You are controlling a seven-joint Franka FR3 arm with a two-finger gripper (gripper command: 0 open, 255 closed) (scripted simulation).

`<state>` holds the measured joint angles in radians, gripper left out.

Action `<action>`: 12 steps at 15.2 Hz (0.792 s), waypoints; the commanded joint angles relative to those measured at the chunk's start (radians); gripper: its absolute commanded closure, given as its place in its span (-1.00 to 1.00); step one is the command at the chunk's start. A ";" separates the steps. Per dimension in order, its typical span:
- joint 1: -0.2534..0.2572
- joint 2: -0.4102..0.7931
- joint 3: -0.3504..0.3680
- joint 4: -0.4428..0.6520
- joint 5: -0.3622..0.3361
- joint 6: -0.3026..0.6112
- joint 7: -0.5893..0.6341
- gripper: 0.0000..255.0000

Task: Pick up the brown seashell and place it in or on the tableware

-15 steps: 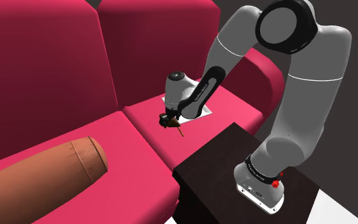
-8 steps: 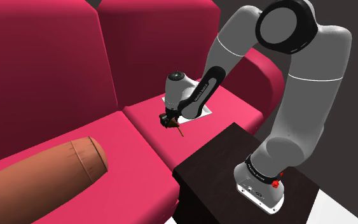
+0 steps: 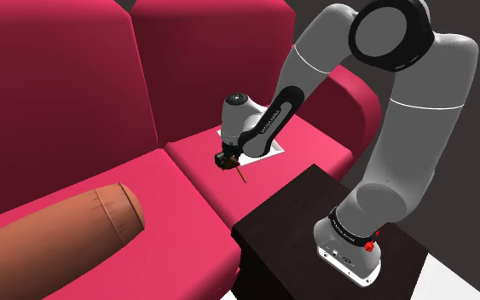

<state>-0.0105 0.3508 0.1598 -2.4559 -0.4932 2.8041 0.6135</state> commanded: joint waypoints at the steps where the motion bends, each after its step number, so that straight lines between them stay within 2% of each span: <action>1: -0.015 -0.031 0.019 -0.009 0.025 -0.021 -0.023 1.00; 12: -0.068 -0.192 0.101 -0.035 0.177 -0.146 -0.148 1.00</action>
<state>-0.0764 0.1748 0.2541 -2.4865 -0.3300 2.6695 0.4752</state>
